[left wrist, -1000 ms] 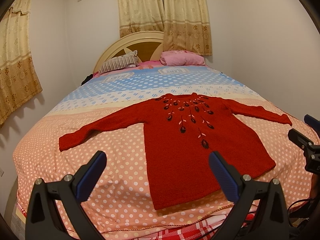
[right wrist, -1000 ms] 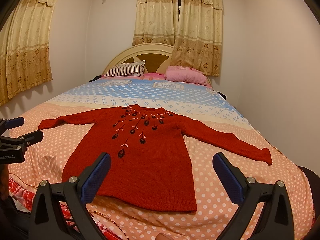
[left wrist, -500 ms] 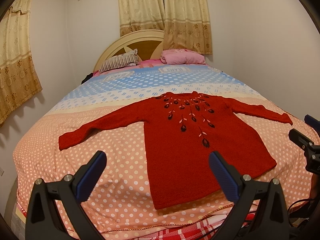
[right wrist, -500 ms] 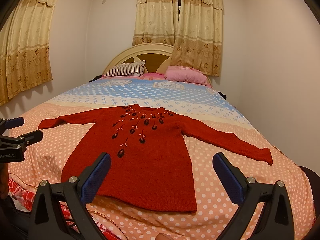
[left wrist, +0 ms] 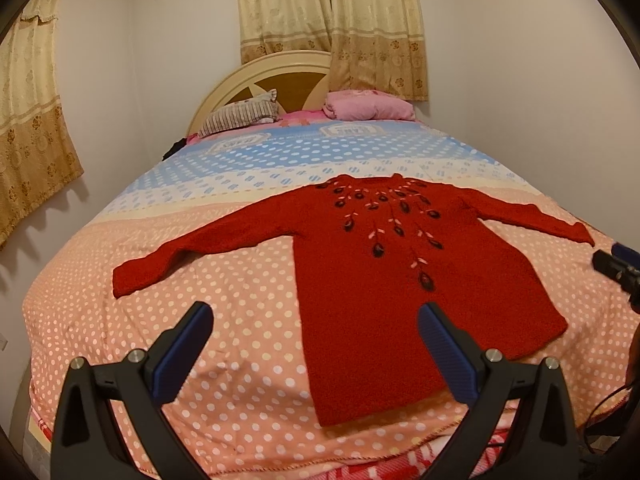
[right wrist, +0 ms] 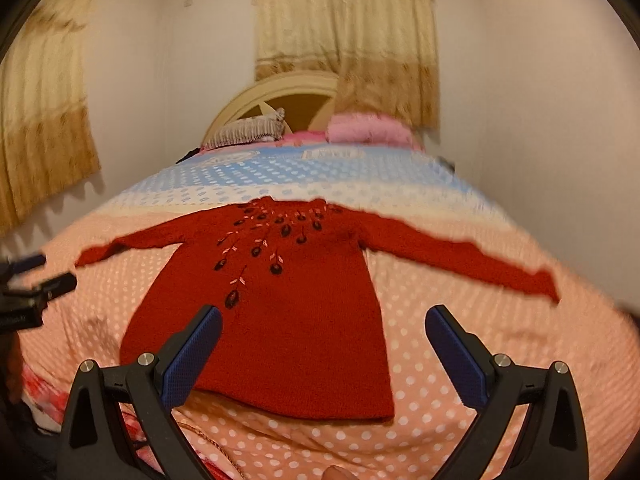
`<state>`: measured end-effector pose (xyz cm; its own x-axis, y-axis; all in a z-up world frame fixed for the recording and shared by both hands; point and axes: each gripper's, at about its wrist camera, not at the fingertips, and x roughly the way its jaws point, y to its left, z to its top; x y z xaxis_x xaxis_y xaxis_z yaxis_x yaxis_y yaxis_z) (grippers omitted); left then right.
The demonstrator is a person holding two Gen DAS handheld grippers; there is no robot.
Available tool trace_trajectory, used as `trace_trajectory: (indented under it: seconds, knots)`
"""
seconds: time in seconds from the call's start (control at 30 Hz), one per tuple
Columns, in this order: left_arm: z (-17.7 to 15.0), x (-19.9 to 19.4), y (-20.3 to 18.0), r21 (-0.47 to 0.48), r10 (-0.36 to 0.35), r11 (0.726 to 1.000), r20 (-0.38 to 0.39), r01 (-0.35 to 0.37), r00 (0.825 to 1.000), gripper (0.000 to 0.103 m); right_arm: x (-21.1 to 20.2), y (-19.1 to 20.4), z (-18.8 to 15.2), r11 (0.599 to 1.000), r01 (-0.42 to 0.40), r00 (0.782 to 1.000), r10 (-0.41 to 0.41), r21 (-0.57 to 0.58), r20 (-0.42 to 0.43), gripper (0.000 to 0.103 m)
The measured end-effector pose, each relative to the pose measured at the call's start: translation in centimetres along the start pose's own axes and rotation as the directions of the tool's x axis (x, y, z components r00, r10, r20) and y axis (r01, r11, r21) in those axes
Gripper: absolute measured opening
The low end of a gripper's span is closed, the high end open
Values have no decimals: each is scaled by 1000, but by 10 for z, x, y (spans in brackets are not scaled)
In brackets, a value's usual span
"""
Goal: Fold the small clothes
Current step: 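Reach the right tool to the sleeve cuff nearest it and grasp it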
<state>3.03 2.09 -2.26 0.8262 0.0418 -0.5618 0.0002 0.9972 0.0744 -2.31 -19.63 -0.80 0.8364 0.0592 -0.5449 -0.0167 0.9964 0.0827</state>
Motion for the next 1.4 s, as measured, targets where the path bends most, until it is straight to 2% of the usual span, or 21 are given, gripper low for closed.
trace_trajectory:
  seconds: [0.07,0.23,0.4,0.53,0.67,0.77,0.8,0.93,1.0,1.03,1.17,1.27,1.33,1.37,1.4]
  knots:
    - [4,9,3,-1,10,1000,0,-10,1000,103,11,-22,1,997,-3,1000,5,71,-26,102]
    - [18,34,8,4,29,1000,-6,-29,1000,103,27,-69,10,982,64,997,-54,177,-62,102]
    - [33,61,6,21,38,999,0,-38,999,103,43,-146,26,938,113,990,-77,329,-121,102]
    - [39,89,5,21,29,999,-26,-29,999,103,55,-206,34,878,142,987,-90,457,-133,102]
    - [41,117,7,-6,6,1000,-72,-7,997,103,65,-268,31,782,152,987,-95,605,-126,101]
    - [42,134,5,-8,10,1000,-88,-10,996,103,77,-296,28,730,169,985,-95,662,-147,88]
    - [42,140,5,-10,18,1000,-98,-19,995,103,81,-304,27,718,175,984,-96,673,-153,84]
    - [41,160,9,-30,22,999,-125,-26,992,103,99,-332,23,678,212,976,-113,703,-185,80]
    - [40,167,10,-35,34,999,-136,-39,990,103,112,-345,22,658,239,969,-118,714,-216,67]
    - [39,171,11,-39,39,998,-141,-45,989,103,116,-350,21,655,249,967,-126,713,-221,67]
    - [36,179,12,-33,55,998,-153,-61,987,103,133,-374,17,602,296,954,-150,741,-260,67]
    - [34,184,12,-27,64,997,-164,-69,984,103,141,-379,16,598,334,942,-179,729,-285,67]
    - [36,189,13,-30,66,997,-169,-72,983,103,147,-379,22,610,354,935,-205,709,-291,67]
    - [36,190,15,-33,68,997,-170,-75,983,103,150,-380,24,614,357,933,-209,704,-291,64]
    - [37,192,16,-37,69,996,-171,-77,983,103,155,-382,26,619,365,930,-216,695,-296,53]
